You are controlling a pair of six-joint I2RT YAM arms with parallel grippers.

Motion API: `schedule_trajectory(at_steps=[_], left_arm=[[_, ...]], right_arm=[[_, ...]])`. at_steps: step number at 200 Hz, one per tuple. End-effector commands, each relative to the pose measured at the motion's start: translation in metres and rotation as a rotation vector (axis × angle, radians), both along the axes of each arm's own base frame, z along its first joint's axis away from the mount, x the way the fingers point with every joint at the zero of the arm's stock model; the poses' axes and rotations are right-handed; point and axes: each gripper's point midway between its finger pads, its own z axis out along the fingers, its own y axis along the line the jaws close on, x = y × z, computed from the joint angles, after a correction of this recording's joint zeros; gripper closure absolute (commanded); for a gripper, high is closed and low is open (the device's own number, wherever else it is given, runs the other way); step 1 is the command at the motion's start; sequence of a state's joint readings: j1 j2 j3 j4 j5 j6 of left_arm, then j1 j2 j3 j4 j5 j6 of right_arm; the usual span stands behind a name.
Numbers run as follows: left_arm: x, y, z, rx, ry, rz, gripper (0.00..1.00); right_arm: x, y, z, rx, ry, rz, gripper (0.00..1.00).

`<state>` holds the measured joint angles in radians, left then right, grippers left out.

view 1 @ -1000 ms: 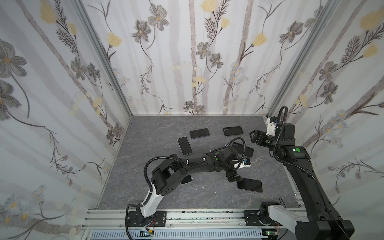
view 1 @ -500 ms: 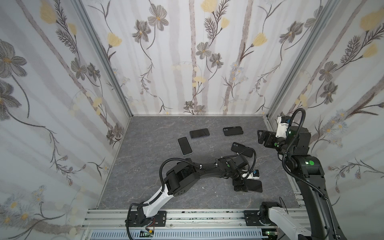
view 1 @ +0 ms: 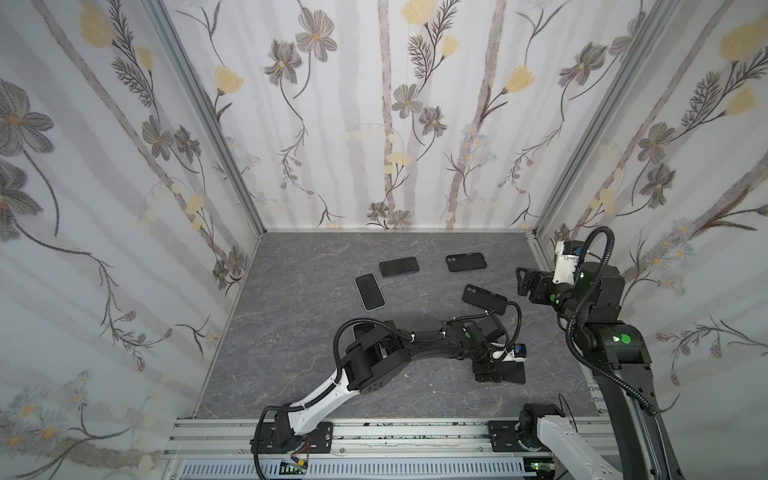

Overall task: Put the phone into the phone case
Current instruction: 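Move the left gripper toward the pink phone nearer the robot while the right arm withdraws, then grasp the pink-edged phone with the left gripper and lift it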

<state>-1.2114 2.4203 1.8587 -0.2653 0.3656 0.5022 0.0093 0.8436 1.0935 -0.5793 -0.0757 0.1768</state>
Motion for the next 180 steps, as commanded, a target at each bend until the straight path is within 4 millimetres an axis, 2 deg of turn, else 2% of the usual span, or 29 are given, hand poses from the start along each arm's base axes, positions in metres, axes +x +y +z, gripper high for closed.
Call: schedule_trajectory(at_steps=[1, 53, 80, 146, 180], left_arm=[[-0.003, 0.029, -0.033, 0.170, -0.023, -0.014, 0.18], [-0.004, 0.059, -0.049, 0.298, -0.047, -0.030, 0.30], [-0.003, 0.071, -0.048, 0.307, -0.043, -0.024, 0.37], [0.030, 0.093, -0.004, 0.139, -0.038, 0.119, 0.46], [0.042, 0.113, 0.004, 0.116, -0.060, 0.170, 0.48]], right_arm=[[0.000, -0.001, 0.001, -0.020, -0.010, 0.004, 0.08], [0.001, -0.002, 0.001, -0.027, -0.017, 0.001, 0.08], [0.004, 0.000, -0.003, -0.015, -0.011, 0.008, 0.08], [0.018, 0.019, -0.016, 0.098, 0.013, 0.075, 0.09], [0.026, 0.026, -0.019, 0.154, 0.009, 0.097, 0.10]])
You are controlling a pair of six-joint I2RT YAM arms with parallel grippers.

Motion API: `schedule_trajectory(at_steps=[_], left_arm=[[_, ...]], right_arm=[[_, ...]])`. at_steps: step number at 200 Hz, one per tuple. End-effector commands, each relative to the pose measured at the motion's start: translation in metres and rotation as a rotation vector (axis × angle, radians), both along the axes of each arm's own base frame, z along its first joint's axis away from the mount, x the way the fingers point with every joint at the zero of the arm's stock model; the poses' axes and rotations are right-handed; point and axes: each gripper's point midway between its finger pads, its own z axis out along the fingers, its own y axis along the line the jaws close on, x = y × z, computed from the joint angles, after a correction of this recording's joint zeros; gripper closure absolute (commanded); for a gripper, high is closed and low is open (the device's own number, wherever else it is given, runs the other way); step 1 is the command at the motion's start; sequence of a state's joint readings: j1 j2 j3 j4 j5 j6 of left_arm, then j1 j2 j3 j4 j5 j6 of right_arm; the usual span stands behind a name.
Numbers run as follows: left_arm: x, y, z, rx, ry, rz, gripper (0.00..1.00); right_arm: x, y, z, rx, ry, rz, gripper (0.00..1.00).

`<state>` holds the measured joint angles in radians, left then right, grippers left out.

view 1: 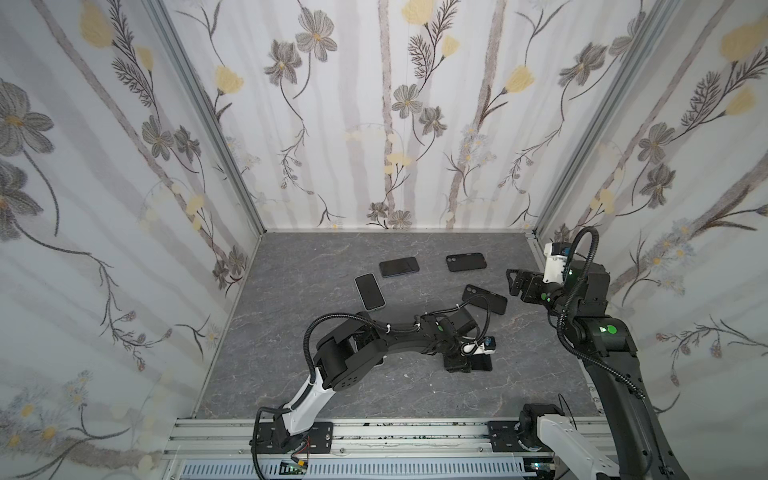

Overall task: Put the phone into the phone case
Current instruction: 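Grasp the pink-edged phone with the left gripper and lift it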

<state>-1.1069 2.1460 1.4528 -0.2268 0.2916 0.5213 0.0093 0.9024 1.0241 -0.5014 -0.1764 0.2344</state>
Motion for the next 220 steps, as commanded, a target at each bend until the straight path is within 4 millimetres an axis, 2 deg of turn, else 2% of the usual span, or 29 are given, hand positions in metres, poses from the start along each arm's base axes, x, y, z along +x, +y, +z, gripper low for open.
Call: schedule_trajectory(at_steps=[1, 31, 64, 72, 143, 172, 220], left_arm=[[0.009, 0.014, 0.003, 0.009, -0.032, 0.039, 0.48], [0.017, 0.026, 0.012, -0.014, -0.054, 0.071, 0.50], [0.032, 0.030, 0.033, -0.069, -0.088, 0.109, 0.51], [0.030, 0.038, 0.027, -0.051, -0.083, 0.115, 0.51], [0.050, 0.053, 0.053, -0.099, -0.112, 0.162, 0.52], [0.058, 0.062, 0.077, -0.142, -0.136, 0.184, 0.52], [0.068, 0.085, 0.136, -0.216, -0.223, 0.205, 0.52]], right_arm=[[0.009, 0.009, 0.010, 0.064, -0.048, 0.027, 0.10], [0.014, 0.016, 0.001, 0.092, -0.021, 0.057, 0.10], [0.019, 0.028, -0.011, 0.143, 0.020, 0.114, 0.11], [0.020, 0.031, -0.014, 0.154, 0.031, 0.127, 0.12], [0.023, 0.051, -0.035, 0.194, 0.114, 0.212, 0.15], [0.019, 0.059, -0.039, 0.210, 0.147, 0.263, 0.17], [0.007, 0.090, -0.034, 0.290, 0.167, 0.441, 0.22]])
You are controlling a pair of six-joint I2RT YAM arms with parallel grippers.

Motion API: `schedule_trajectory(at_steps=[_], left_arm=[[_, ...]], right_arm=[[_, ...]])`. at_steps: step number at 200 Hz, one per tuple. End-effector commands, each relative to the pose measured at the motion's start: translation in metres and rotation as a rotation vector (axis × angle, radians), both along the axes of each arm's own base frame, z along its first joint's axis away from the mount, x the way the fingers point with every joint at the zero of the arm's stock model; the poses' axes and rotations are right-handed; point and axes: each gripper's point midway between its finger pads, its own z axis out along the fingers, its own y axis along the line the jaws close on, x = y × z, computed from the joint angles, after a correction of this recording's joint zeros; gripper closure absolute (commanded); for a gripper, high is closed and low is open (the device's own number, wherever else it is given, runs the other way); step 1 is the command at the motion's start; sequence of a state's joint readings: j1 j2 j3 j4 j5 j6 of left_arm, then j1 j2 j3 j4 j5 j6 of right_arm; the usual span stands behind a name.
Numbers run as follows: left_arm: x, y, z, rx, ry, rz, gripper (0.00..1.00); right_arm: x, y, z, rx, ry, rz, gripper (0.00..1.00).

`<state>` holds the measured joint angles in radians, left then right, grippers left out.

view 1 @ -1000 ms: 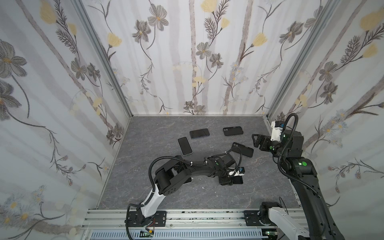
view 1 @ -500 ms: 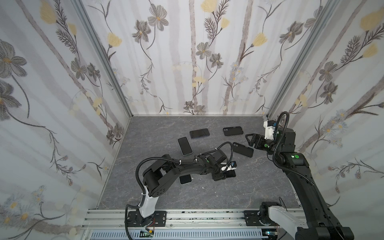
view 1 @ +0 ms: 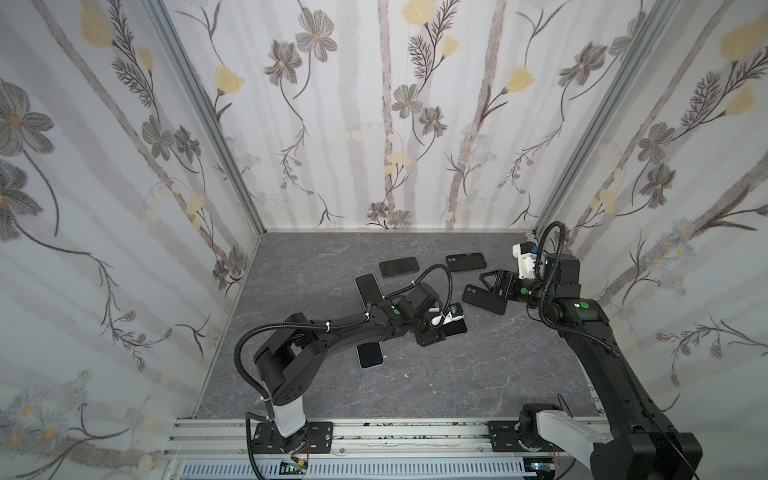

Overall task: Put the phone into the phone case
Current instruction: 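Grasp the pink-edged phone with the left gripper and lift it, then pass the pink phone from the left gripper to the right gripper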

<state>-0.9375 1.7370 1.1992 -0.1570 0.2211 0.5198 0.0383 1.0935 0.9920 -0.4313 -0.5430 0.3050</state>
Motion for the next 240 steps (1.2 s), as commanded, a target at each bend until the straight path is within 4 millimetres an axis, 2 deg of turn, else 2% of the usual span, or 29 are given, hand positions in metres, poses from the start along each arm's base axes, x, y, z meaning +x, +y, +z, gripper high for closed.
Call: schedule_trajectory(at_steps=[1, 26, 54, 88, 122, 157, 178, 226, 240], left_arm=[[0.005, 0.006, 0.030, -0.047, -0.066, -0.008, 0.52], [0.005, 0.017, 0.061, -0.082, -0.108, -0.003, 0.52], [0.000, 0.029, 0.084, -0.091, -0.144, -0.004, 0.52], [-0.009, 0.039, 0.110, -0.136, -0.176, -0.011, 0.52], [-0.014, 0.049, 0.119, -0.146, -0.200, -0.002, 0.53], [-0.023, 0.054, 0.129, -0.175, -0.213, -0.025, 0.53], [-0.027, 0.057, 0.137, -0.192, -0.230, -0.032, 0.53], [-0.034, 0.059, 0.139, -0.180, -0.251, -0.059, 0.53], [-0.033, 0.059, 0.137, -0.167, -0.260, -0.059, 0.53]], right_arm=[[-0.009, 0.022, 0.012, 0.064, -0.019, 0.126, 0.22], [-0.021, 0.047, 0.012, 0.083, -0.006, 0.232, 0.24], [-0.040, 0.080, 0.017, 0.145, -0.002, 0.398, 0.24], [-0.052, 0.097, 0.013, 0.147, 0.014, 0.482, 0.26], [-0.068, 0.116, 0.015, 0.178, 0.018, 0.585, 0.28], [-0.089, 0.135, 0.022, 0.239, 0.035, 0.708, 0.42], [-0.095, 0.139, 0.026, 0.262, 0.034, 0.744, 0.49], [-0.101, 0.144, 0.028, 0.296, 0.061, 0.777, 0.65], [-0.103, 0.144, 0.027, 0.304, 0.070, 0.786, 0.73]])
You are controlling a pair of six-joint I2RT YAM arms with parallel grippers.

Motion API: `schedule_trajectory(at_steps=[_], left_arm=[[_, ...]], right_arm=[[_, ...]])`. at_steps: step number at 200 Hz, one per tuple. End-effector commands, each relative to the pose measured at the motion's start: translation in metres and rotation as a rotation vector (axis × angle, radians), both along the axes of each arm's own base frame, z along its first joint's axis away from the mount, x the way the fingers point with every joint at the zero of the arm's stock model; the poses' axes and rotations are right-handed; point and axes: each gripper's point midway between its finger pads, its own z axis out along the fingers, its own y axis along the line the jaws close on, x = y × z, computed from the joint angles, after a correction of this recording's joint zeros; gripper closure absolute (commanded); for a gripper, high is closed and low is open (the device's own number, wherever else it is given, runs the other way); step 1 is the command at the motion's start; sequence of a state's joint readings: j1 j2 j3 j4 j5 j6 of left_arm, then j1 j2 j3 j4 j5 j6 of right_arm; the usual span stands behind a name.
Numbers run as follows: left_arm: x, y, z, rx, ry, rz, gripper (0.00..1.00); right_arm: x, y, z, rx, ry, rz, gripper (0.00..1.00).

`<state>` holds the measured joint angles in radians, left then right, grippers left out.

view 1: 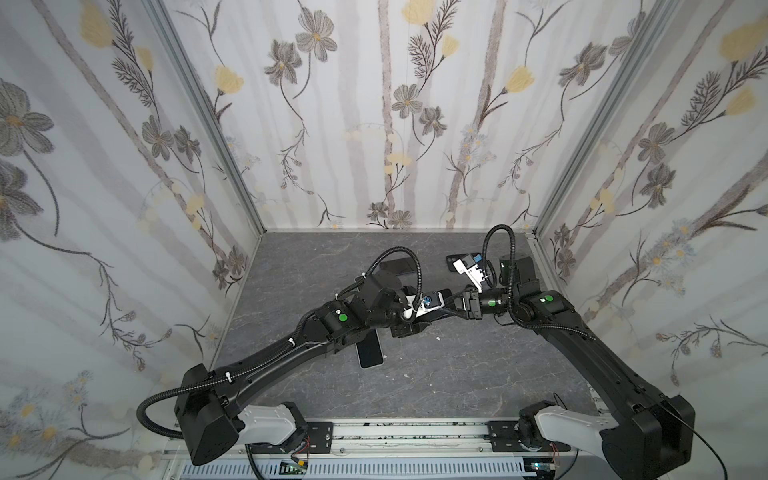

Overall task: Put the phone into the phone case
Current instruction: 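Pass the pink phone from the left gripper to the right gripper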

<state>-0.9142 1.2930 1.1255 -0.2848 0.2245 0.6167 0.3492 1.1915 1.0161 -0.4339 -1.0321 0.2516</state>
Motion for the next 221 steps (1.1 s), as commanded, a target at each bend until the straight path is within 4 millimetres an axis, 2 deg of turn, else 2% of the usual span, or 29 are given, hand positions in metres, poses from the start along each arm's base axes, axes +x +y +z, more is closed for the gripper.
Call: schedule_trajectory(at_steps=[1, 47, 66, 95, 104, 107, 116, 129, 152, 175, 179, 202, 221], left_arm=[[0.001, -0.001, 0.006, -0.001, -0.048, -0.017, 0.53], [0.000, -0.003, 0.005, 0.013, -0.063, -0.022, 0.53], [0.001, -0.003, 0.008, 0.002, -0.073, -0.019, 0.51], [0.004, -0.001, 0.013, -0.039, -0.104, 0.007, 0.18], [0.008, -0.001, 0.013, -0.058, -0.106, 0.033, 0.11], [0.007, 0.001, 0.023, -0.088, -0.121, 0.045, 0.09], [0.011, 0.003, 0.029, -0.120, -0.129, 0.077, 0.06], [0.016, 0.005, 0.036, -0.164, -0.129, 0.121, 0.03], [0.029, 0.004, 0.046, -0.246, -0.090, 0.215, 0.03], [0.035, 0.000, 0.053, -0.315, -0.045, 0.257, 0.04], [0.038, -0.005, 0.045, -0.309, -0.028, 0.264, 0.04], [0.051, -0.016, 0.041, -0.353, 0.020, 0.308, 0.05], [0.066, -0.030, 0.029, -0.348, 0.074, 0.356, 0.06]], right_arm=[[-0.008, 0.005, 0.011, 0.052, -0.008, 0.064, 0.73], [-0.011, 0.006, 0.007, 0.061, 0.025, 0.090, 0.95], [-0.011, 0.006, 0.004, 0.049, 0.032, 0.084, 0.99], [-0.005, 0.003, 0.002, 0.030, 0.033, 0.052, 1.00], [-0.001, 0.001, 0.003, 0.024, 0.031, 0.032, 1.00], [0.002, 0.000, 0.003, 0.021, 0.032, 0.020, 1.00], [0.008, -0.005, 0.005, 0.016, 0.035, -0.015, 1.00], [0.023, -0.020, 0.006, 0.011, 0.051, -0.096, 1.00], [0.056, -0.064, 0.003, 0.003, 0.111, -0.310, 1.00], [0.072, -0.103, 0.005, -0.010, 0.090, -0.471, 1.00], [0.075, -0.110, 0.005, -0.018, 0.086, -0.505, 1.00], [0.085, -0.151, 0.003, -0.059, 0.074, -0.674, 1.00], [0.088, -0.184, -0.002, -0.155, 0.056, -0.815, 1.00]])
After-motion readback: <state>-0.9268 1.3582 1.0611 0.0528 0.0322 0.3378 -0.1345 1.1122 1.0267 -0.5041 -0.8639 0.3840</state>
